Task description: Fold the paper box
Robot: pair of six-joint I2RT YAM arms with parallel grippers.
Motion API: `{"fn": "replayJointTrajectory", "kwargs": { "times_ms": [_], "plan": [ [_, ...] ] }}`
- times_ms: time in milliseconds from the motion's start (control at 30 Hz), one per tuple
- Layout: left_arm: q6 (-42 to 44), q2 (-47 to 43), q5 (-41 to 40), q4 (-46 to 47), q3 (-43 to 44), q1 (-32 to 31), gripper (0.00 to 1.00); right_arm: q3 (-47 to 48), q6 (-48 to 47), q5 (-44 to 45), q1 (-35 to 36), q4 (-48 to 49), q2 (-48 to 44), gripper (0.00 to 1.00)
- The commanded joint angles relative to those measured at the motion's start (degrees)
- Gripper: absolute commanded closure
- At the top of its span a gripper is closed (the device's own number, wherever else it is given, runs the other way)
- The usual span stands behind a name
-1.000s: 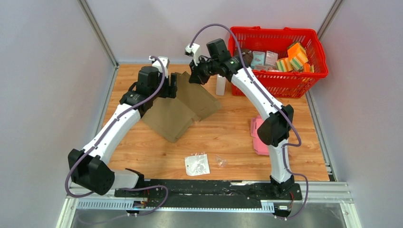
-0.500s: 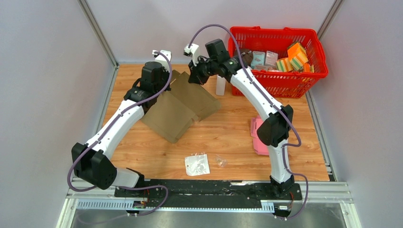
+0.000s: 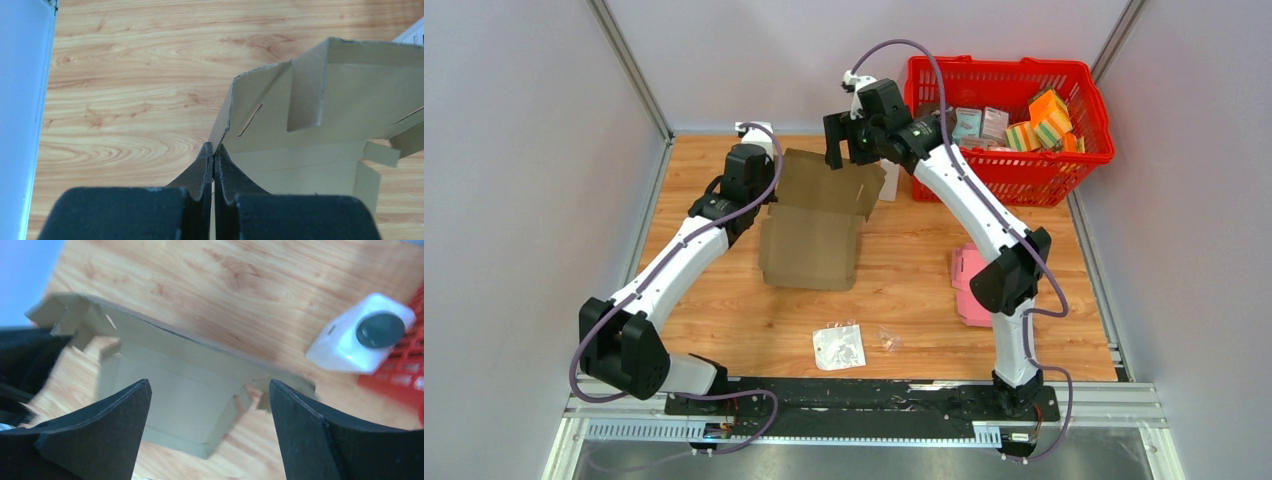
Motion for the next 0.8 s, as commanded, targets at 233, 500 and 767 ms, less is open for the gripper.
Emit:
{"fn": "replayJointTrajectory", "kwargs": {
  "times_ms": [233,500,767],
  "plan": [
    [-6.16,-4.34,-4.05,6.37,-4.28,0.36,1.0,-7.65,64.06,4.33,0.05,4.03,-10.4,0.12],
    [-6.16,-8.38,-4.57,12.7,-10.87,0.36,1.0,-10.02,88.91,1.43,-0.22,7.19,-5.48,0.27],
    [-5.72,-10.84,-4.57,16.84,-14.92,0.36,1.0,-11.68,92.26,-3.24,-0.22,9.65,-2.04,0.39]
  ]
}}
